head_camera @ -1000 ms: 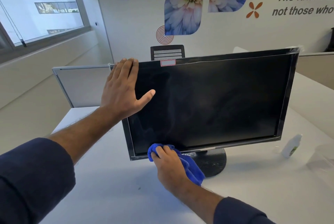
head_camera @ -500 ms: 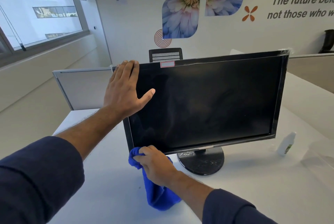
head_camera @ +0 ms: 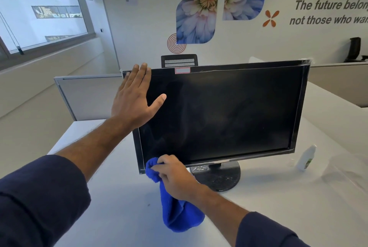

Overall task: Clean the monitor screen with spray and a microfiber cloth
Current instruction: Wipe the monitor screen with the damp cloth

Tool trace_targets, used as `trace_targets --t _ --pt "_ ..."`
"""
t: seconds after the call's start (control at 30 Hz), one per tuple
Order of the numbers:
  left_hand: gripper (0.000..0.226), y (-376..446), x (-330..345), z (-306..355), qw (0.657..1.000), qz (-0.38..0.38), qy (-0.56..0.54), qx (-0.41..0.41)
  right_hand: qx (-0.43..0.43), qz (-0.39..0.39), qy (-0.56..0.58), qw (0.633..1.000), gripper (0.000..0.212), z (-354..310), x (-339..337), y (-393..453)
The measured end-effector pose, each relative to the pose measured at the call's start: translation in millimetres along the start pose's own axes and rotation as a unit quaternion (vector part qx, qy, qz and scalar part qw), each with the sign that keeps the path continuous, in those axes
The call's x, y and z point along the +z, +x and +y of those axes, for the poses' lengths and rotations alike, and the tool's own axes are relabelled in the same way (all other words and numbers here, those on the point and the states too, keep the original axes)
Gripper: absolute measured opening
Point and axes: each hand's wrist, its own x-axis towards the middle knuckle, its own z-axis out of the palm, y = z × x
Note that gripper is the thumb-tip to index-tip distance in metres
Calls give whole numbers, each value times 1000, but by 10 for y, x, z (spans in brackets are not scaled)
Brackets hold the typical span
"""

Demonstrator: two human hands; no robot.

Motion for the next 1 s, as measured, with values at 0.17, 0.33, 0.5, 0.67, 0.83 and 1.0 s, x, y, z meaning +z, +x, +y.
trace_targets --t 0.17,0.33,0.5,0.67,0.83,1.0 --pt "75 -315 65 75 998 14 -53 9 36 133 81 987 37 106 -350 -175" --pt "65 -846 254 376 978 21 -202 -40 111 249 181 945 46 195 -629 -275" --pt "70 -1291 391 858 815 -215 -518 -148 174 305 263 899 50 214 -775 -375" --pt "41 -1429 542 1163 810 -235 -512 -161 203 312 320 871 42 202 -826 -531" --pt "35 -1424 574 1156 760 -257 -551 -229 250 324 284 867 50 382 -983 -761" --pt "23 -1367 552 1176 717 -305 -579 -241 290 323 281 856 64 627 -1160 -993"
